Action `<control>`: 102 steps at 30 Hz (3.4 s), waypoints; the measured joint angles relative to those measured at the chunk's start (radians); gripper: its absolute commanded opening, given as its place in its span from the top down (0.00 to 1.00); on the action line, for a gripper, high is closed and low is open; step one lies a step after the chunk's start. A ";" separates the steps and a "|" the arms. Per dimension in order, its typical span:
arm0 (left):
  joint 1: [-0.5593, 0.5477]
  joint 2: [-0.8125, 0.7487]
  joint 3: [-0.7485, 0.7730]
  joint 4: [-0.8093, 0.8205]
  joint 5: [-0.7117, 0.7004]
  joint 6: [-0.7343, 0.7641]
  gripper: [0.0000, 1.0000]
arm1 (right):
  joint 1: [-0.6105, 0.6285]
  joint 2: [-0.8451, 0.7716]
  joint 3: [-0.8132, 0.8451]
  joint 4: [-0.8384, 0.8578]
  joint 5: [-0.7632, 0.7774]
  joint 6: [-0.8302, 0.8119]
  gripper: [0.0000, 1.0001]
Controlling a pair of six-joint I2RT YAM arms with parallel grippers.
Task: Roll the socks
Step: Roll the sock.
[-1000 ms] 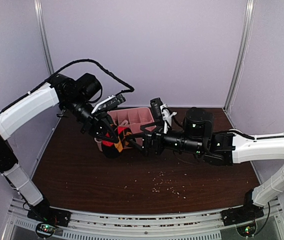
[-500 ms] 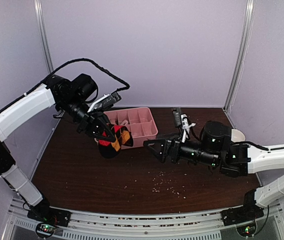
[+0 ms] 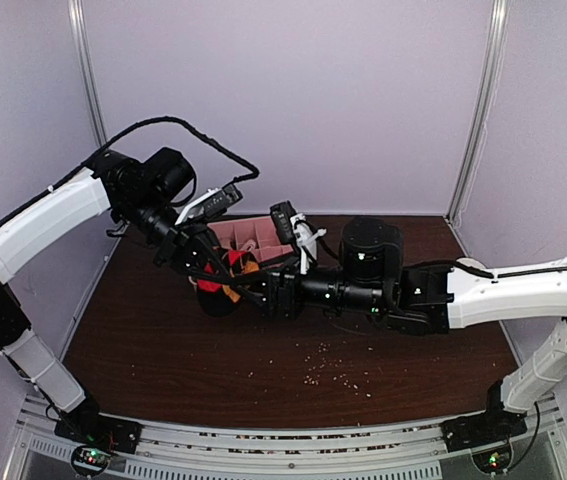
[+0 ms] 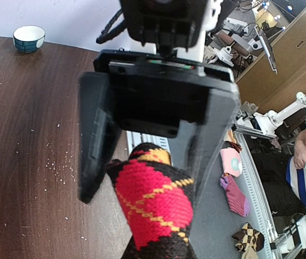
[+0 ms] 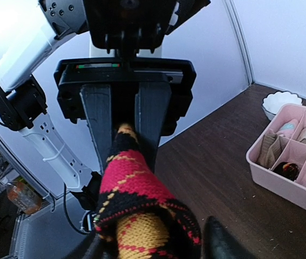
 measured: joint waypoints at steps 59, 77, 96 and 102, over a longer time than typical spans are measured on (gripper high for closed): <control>-0.248 -0.239 -0.243 0.351 -1.043 0.451 0.45 | -0.087 0.179 0.076 0.074 -0.229 0.672 1.00; -0.296 -0.247 -0.298 0.418 -1.248 0.436 1.00 | -0.102 0.253 0.042 0.239 -0.251 0.926 0.63; -0.053 0.131 0.238 -0.222 -0.414 0.235 1.00 | 0.001 -0.184 -0.180 0.085 0.002 0.216 0.18; -0.053 0.156 0.237 -0.321 -0.249 0.224 1.00 | 0.153 -0.302 -0.211 0.006 0.214 -0.343 0.17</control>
